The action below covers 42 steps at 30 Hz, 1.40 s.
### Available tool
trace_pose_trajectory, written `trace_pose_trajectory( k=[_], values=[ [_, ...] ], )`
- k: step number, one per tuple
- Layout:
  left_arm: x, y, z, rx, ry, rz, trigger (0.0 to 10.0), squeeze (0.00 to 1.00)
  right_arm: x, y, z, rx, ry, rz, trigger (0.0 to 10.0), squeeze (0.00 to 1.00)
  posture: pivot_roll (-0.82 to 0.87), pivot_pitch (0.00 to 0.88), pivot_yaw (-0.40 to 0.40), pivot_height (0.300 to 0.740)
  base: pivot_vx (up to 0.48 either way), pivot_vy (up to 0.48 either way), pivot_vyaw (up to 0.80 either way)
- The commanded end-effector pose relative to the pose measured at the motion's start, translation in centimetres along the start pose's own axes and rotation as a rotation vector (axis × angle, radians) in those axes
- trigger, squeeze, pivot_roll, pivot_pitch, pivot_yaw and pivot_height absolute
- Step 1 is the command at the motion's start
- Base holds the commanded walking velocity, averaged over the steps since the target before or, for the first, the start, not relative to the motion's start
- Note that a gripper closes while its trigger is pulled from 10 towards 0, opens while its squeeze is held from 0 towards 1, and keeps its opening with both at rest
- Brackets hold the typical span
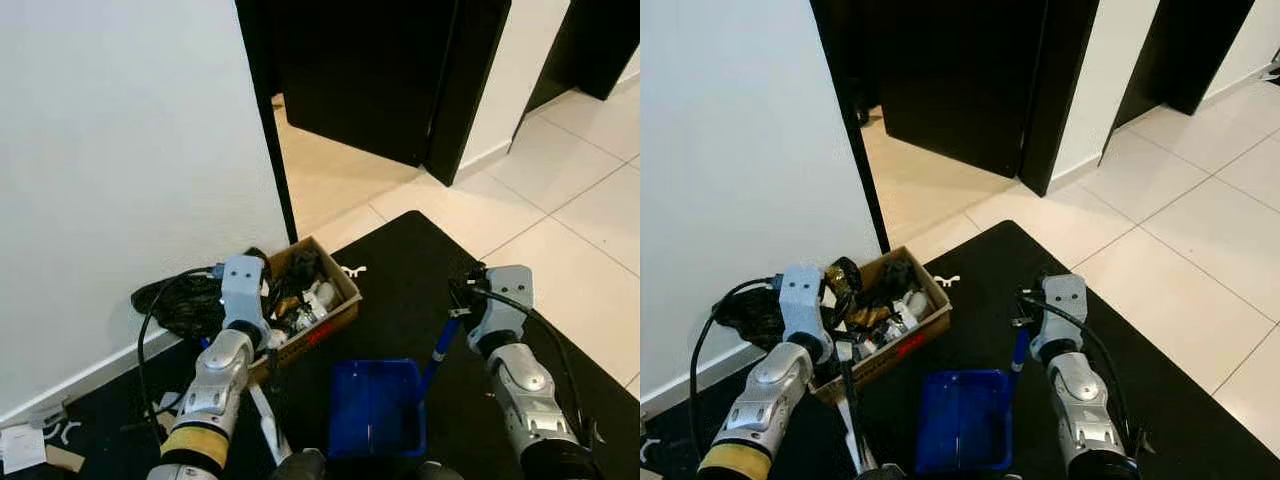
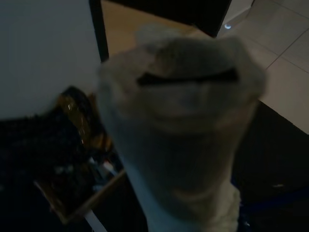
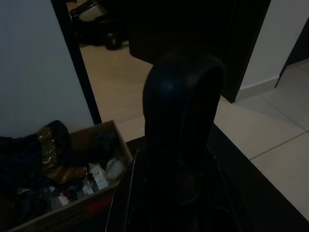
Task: Sweep floor
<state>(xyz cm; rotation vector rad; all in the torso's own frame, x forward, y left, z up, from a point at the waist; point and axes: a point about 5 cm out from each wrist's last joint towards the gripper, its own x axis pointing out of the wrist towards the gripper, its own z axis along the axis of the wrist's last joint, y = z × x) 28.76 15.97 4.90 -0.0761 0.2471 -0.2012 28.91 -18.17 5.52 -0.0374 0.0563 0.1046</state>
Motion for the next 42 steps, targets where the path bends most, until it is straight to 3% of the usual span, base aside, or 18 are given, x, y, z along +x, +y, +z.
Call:
trace_pose_trajectory(
  k=[1, 6, 12, 29, 42],
  values=[
    [-0.1, -0.2, 0.4, -0.004, -0.035, -0.014, 10.0, 0.00, 0.4, 0.3, 0.7, 0.009, -0.052, -0.006, 10.0, 0.00, 0.08, 0.054, 0.063, 0.740, 0.000, 0.000, 0.00],
    [-0.1, -1.1, 1.1, 0.060, -0.132, -0.022, 10.0, 0.00, 0.7, 0.2, 1.2, 0.023, -0.085, -0.038, 10.0, 0.00, 0.08, 0.045, 0.059, 0.740, 0.000, 0.000, 0.00],
    [0.3, -1.3, 2.2, 0.050, -0.184, -0.010, 10.0, 0.00, 0.8, 0.0, 1.4, 0.037, -0.100, -0.056, 10.0, 0.00, 0.07, 0.035, 0.060, 0.740, 0.000, 0.000, 0.00],
    [0.4, -0.7, 2.4, 0.106, -0.149, -0.005, 10.0, 0.00, 0.9, -0.5, 1.4, 0.037, -0.094, -0.053, 10.0, 0.00, 0.08, 0.014, 0.060, 0.740, 0.000, 0.000, 0.00],
    [0.3, -0.7, 1.9, 0.116, -0.133, -0.003, 10.0, 0.00, 1.3, 0.5, 1.3, 0.082, -0.092, -0.026, 10.0, 0.00, 0.07, 0.000, 0.066, 0.740, 0.000, 0.000, 0.00]
  ],
)
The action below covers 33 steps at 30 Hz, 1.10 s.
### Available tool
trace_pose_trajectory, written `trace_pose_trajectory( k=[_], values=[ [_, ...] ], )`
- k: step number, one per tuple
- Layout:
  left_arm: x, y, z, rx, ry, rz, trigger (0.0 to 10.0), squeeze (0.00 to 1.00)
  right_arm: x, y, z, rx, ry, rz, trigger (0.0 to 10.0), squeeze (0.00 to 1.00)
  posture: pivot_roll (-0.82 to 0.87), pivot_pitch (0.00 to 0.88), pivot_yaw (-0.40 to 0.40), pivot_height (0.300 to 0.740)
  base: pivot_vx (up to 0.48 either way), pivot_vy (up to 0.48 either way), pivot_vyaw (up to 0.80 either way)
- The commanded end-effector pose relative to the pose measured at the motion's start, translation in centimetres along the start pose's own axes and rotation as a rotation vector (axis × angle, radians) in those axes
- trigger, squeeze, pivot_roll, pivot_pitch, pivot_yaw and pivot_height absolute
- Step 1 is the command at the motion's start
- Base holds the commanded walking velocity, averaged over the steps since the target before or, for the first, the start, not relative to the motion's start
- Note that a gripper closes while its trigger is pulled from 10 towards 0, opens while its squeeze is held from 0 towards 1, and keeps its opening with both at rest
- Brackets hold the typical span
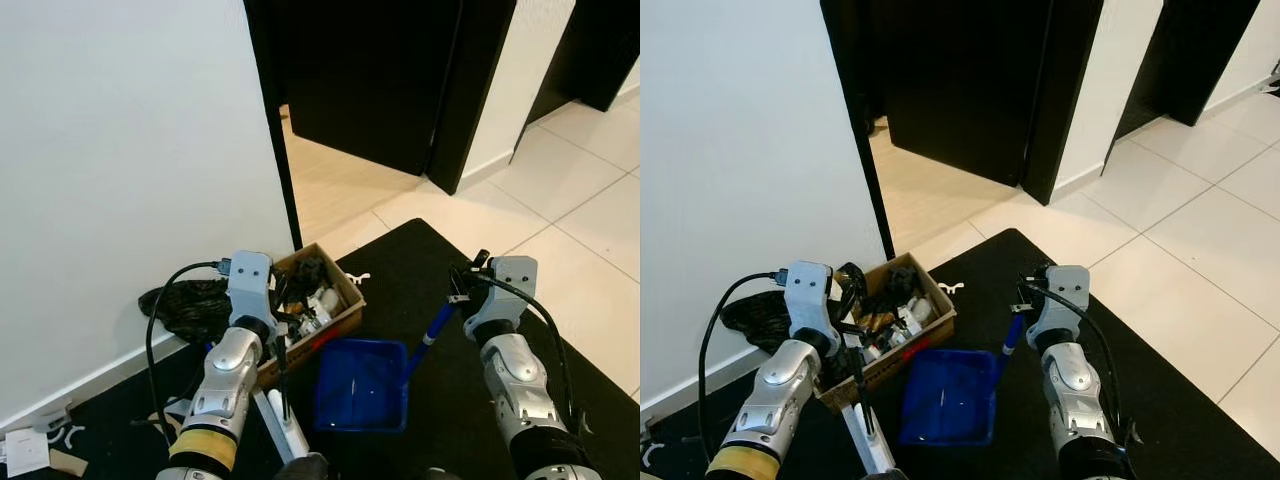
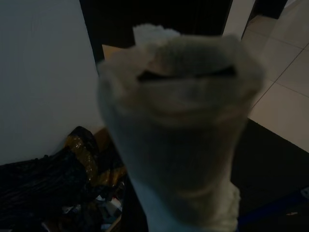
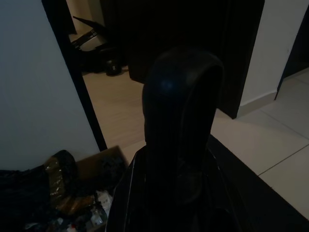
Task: Sweep floor
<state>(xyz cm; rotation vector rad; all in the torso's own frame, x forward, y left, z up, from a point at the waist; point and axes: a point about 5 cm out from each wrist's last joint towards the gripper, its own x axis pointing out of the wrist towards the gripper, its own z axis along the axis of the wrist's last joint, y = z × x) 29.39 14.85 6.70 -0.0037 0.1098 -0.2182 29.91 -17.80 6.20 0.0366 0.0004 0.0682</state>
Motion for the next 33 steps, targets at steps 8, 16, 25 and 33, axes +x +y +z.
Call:
trace_pose_trajectory(
  k=[8, 16, 25, 33],
  values=[
    [0.27, 0.39, 0.01, 0.044, 0.007, 0.000, 10.0, 0.00, 0.04, 0.43, 0.25, 0.009, -0.029, 0.006, 10.0, 0.00, 0.06, 0.000, 0.079, 0.740, 0.000, 0.000, 0.00],
    [0.37, 0.42, 0.08, 0.057, 0.011, -0.008, 10.0, 0.00, -0.17, 0.10, 0.02, 0.017, -0.025, -0.013, 10.0, 0.00, 0.06, 0.000, 0.084, 0.740, 0.000, 0.000, 0.00],
    [0.41, 0.45, 0.05, 0.060, 0.015, 0.000, 10.0, 0.00, -0.10, 0.44, -0.10, 0.012, -0.018, -0.005, 10.0, 0.00, 0.07, 0.000, 0.079, 0.740, 0.000, 0.000, 0.00],
    [0.37, 0.52, -0.01, 0.060, 0.017, 0.008, 10.0, 0.00, 0.09, 0.41, 0.01, 0.003, -0.015, 0.004, 10.0, 0.00, 0.08, 0.000, 0.073, 0.740, 0.000, 0.000, 0.00]
  ],
)
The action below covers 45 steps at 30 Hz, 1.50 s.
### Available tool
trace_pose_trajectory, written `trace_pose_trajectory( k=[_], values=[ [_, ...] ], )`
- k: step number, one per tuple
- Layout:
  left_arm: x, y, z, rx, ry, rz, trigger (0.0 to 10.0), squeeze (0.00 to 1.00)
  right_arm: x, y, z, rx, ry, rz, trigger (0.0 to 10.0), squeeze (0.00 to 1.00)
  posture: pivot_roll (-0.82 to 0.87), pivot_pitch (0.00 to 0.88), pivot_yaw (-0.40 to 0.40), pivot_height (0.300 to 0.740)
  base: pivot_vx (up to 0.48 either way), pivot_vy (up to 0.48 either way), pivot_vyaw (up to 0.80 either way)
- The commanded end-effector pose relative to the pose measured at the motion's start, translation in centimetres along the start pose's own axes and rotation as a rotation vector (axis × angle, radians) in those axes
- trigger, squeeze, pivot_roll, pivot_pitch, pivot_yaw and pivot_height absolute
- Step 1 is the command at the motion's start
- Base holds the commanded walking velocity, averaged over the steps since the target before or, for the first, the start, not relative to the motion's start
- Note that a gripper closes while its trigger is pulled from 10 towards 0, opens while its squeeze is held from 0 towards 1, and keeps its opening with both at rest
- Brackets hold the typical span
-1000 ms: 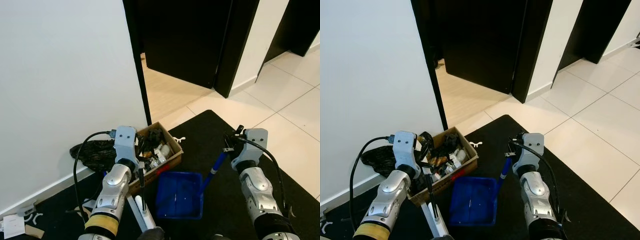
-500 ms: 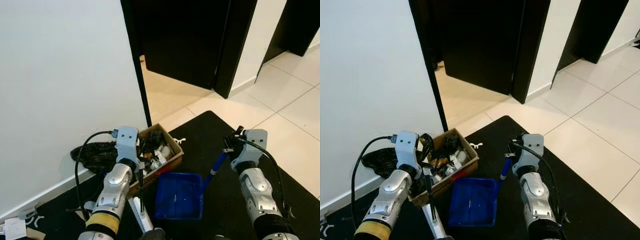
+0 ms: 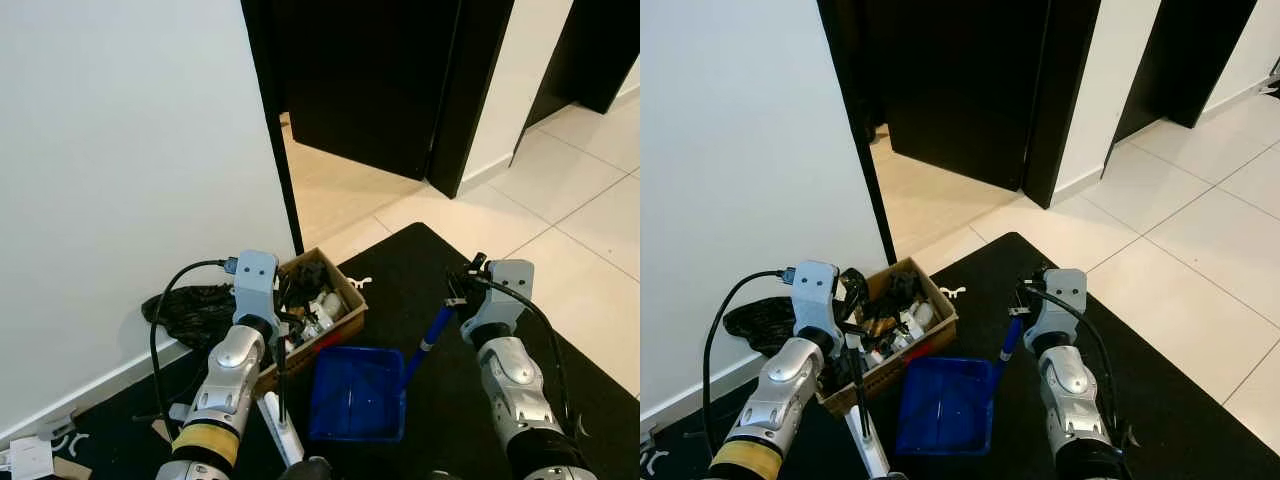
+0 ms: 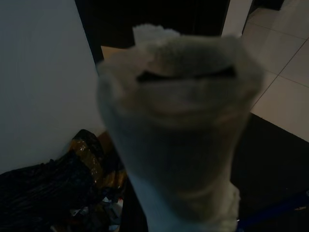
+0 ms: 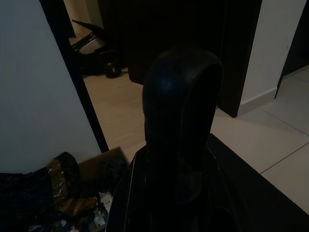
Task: Sweep floor
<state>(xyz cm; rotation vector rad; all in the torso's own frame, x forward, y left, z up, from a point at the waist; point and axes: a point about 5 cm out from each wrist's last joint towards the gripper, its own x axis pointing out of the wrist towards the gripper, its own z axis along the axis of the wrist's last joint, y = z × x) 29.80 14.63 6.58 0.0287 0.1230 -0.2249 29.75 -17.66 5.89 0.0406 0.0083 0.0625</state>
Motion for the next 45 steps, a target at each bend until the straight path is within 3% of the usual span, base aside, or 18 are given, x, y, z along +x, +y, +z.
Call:
trace_pose_trajectory(
  k=[1, 45],
  values=[
    [-0.08, 0.64, 0.04, 0.029, 0.000, 0.013, 10.0, 0.00, 0.26, 0.27, 0.35, -0.001, -0.023, 0.010, 10.0, 0.00, 0.08, 0.000, 0.074, 0.740, 0.000, 0.000, 0.00],
    [-0.09, 0.46, 0.00, 0.030, 0.003, 0.005, 10.0, 0.00, 0.17, 0.07, 0.30, -0.007, -0.022, -0.005, 10.0, 0.00, 0.08, 0.001, 0.077, 0.740, 0.000, 0.000, 0.66]
  ],
)
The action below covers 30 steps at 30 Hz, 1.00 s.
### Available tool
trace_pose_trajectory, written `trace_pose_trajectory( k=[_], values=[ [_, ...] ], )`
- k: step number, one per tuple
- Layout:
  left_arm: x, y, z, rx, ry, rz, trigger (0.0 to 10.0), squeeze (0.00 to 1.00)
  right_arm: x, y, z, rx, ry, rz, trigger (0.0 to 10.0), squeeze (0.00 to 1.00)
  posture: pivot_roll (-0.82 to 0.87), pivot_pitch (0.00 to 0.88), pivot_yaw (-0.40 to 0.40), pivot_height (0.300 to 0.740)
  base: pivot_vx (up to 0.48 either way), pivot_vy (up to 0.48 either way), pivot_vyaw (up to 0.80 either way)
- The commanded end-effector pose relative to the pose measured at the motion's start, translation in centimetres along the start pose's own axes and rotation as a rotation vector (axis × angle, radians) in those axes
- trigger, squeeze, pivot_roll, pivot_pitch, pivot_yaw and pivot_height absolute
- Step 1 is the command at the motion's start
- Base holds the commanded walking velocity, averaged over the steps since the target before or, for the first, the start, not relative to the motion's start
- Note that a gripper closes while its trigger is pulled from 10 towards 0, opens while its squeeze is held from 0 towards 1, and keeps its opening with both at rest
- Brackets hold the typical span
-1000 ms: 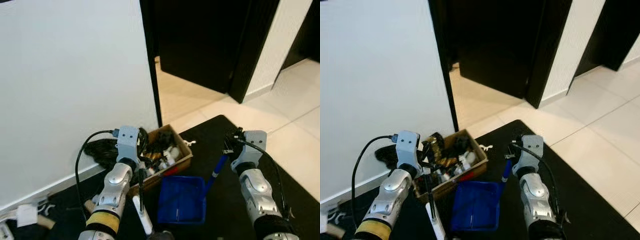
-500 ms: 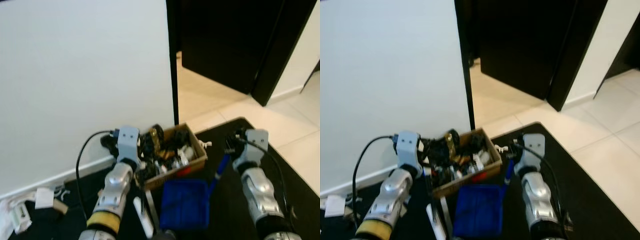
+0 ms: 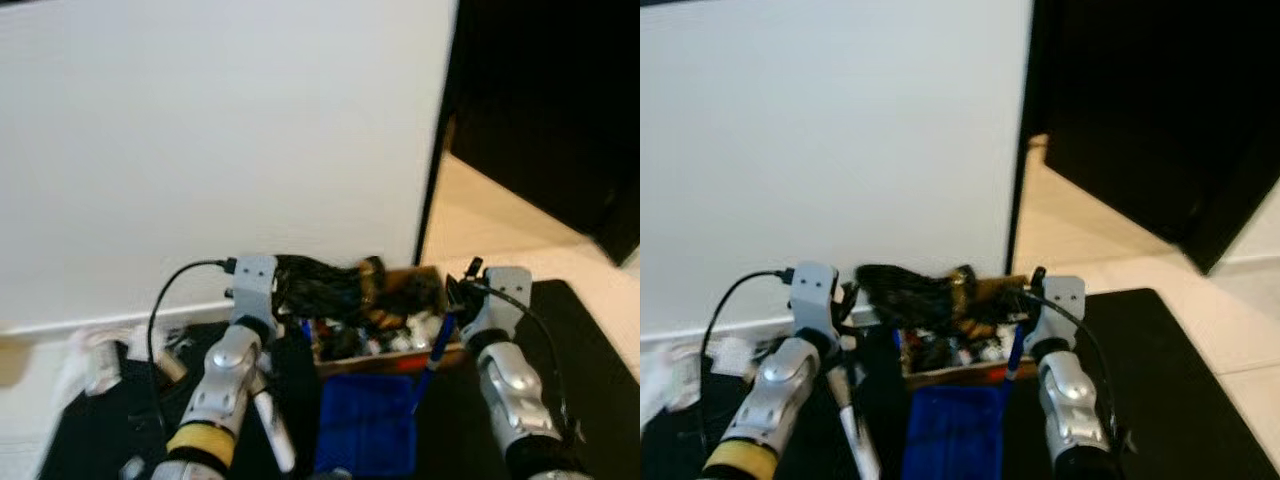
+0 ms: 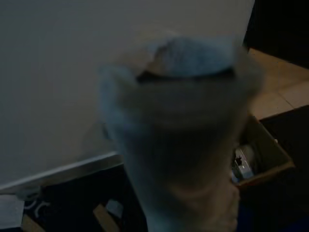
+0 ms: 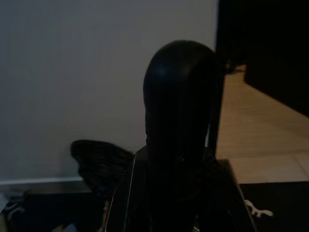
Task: Sweep floor
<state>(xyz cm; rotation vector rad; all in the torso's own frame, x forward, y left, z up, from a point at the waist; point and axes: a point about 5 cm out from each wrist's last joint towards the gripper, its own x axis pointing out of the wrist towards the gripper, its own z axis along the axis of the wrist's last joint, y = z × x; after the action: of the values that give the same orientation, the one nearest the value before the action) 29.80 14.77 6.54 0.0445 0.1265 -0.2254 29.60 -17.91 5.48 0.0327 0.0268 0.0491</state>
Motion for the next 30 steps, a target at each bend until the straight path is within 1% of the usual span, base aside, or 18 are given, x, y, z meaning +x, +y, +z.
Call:
trace_pose_trajectory(
  k=[1, 20, 30],
  values=[
    [-0.07, 0.32, 0.04, 0.015, -0.002, 0.005, 10.0, 0.00, 0.32, 0.33, 0.70, 0.000, -0.040, 0.009, 10.0, 0.00, 0.08, 0.001, 0.077, 0.740, 0.000, 0.000, 0.74],
    [0.03, 0.29, 0.04, 0.019, 0.001, -0.002, 10.0, 0.00, 0.32, 0.32, 0.66, -0.001, -0.041, 0.003, 10.0, 0.00, 0.08, 0.000, 0.083, 0.740, 0.000, 0.000, 0.71],
    [0.09, 0.30, 0.10, 0.023, 0.001, -0.007, 10.0, 0.00, 0.33, 0.05, 0.68, 0.018, -0.044, -0.023, 10.0, 0.00, 0.08, 0.000, 0.087, 0.740, 0.000, 0.000, 0.05]
  ],
)
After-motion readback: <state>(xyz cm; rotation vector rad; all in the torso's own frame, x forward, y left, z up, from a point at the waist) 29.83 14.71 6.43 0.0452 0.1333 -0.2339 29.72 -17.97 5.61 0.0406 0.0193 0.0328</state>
